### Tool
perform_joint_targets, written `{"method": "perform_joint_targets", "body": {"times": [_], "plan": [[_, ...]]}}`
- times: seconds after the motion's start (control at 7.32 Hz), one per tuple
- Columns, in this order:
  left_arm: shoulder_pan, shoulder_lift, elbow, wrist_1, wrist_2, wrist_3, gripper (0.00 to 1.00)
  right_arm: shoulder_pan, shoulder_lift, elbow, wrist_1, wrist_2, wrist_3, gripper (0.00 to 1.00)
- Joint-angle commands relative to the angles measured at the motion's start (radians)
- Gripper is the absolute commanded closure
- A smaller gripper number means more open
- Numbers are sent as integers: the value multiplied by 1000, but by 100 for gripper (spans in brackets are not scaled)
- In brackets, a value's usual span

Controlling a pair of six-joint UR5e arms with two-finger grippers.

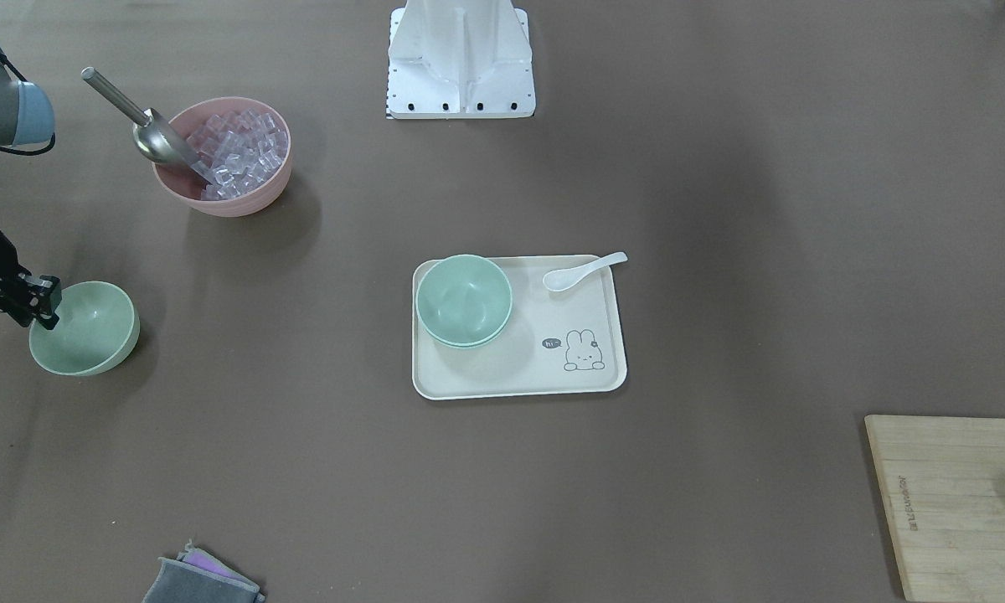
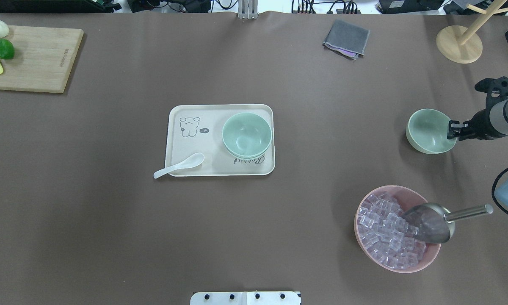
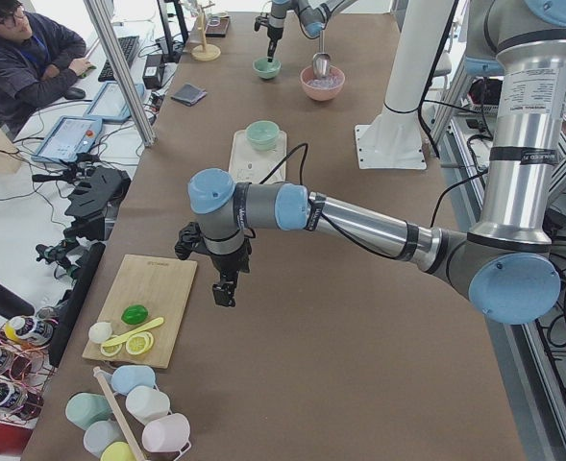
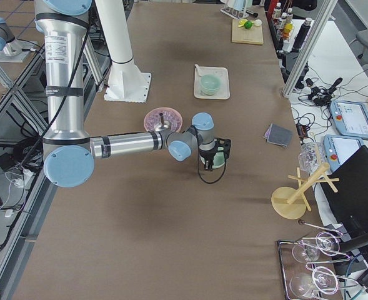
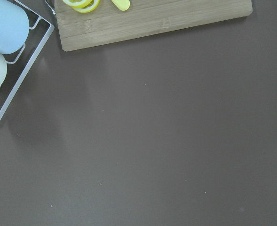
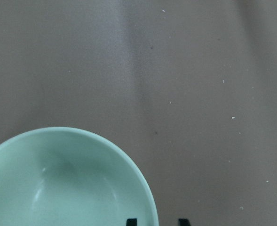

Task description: Stack green bowls together

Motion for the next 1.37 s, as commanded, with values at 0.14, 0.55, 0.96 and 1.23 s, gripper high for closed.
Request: {"method": "perform_joint_targets", "body": {"times": [0.14, 0.55, 0.96, 1.23], "plan": [[1, 0, 1, 0, 0, 0, 2, -1, 1, -2, -1, 0, -1, 100], [1, -2, 1, -2, 0, 0, 2, 16, 28, 21, -12, 23, -10, 100], [2, 0, 21, -18, 0, 2, 2, 130, 187, 114, -243, 170, -12, 100], [4, 0, 62, -67, 0, 0, 2, 118, 364, 216, -544, 166, -1, 100]]}}
